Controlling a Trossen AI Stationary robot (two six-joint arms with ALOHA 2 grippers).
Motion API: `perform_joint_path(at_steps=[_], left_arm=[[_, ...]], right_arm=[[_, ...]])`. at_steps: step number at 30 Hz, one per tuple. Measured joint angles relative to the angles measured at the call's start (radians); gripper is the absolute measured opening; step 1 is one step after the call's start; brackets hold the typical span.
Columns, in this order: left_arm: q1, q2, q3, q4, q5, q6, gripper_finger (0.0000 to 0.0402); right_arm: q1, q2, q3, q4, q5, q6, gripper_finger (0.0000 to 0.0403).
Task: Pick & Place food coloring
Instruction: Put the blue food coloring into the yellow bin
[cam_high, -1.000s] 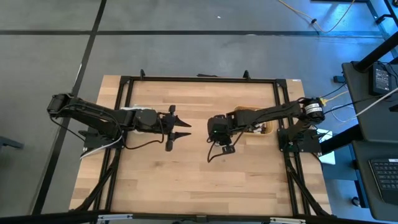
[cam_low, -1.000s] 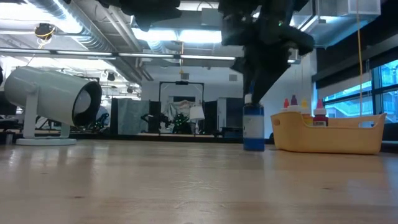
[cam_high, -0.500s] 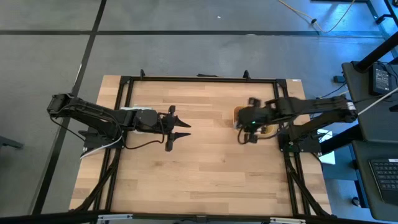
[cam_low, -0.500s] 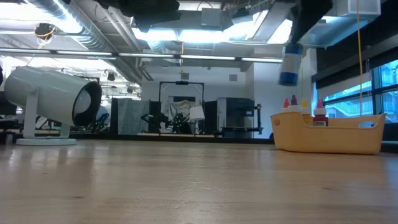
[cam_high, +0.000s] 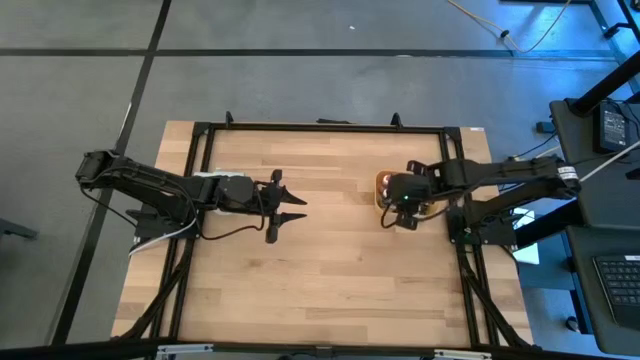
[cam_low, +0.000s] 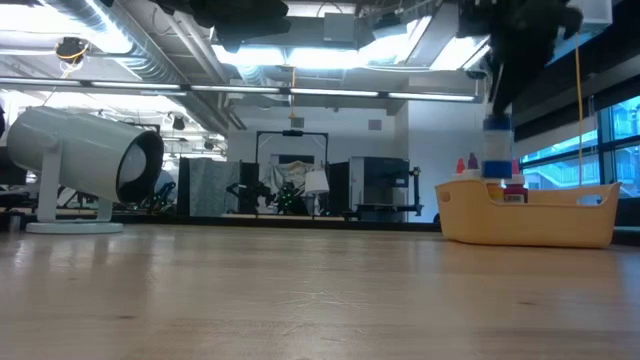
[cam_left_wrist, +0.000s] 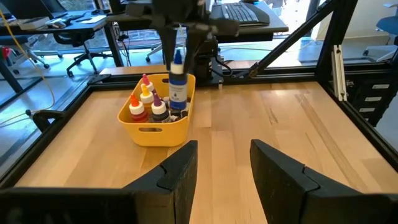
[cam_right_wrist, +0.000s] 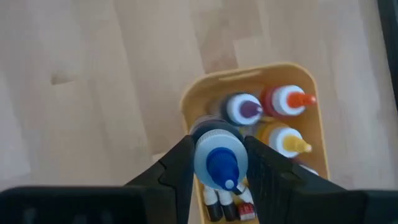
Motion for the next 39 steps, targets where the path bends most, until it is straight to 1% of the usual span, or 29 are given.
perform_joint_path(at_steps=[5, 7, 14, 20, 29, 39], left_arm=[[0.0, 0.0, 0.0, 0.0, 0.0, 0.0, 0.0143], [0.0, 0.0, 0.0, 0.0, 0.0, 0.0, 0.0143], [0.0, 0.0, 0.0, 0.0, 0.0, 0.0, 0.0143], [0.0, 0.0, 0.0, 0.0, 0.0, 0.0, 0.0143], [0.0, 0.0, 0.0, 0.0, 0.0, 0.0, 0.0143], [0.0, 0.0, 0.0, 0.0, 0.0, 0.0, 0.0143]], right_arm=[[-0.025, -0.001, -0.056, 0.043, -0.033, 0.007, 0.0124], [-0.03, -0.001, -0.078, 0.087, -0.04, -0.001, 0.0124], [-0.049, -0.002, -0.133, 0.148, -0.04, -0.005, 0.0124], [-0.052, -0.002, -0.185, 0.237, -0.053, -0.028, 0.0123], [-0.056, 0.003, -0.231, 0.293, -0.054, -0.032, 0.0123], [-0.101, 0.005, -0.311, 0.37, -0.083, -0.033, 0.0129]])
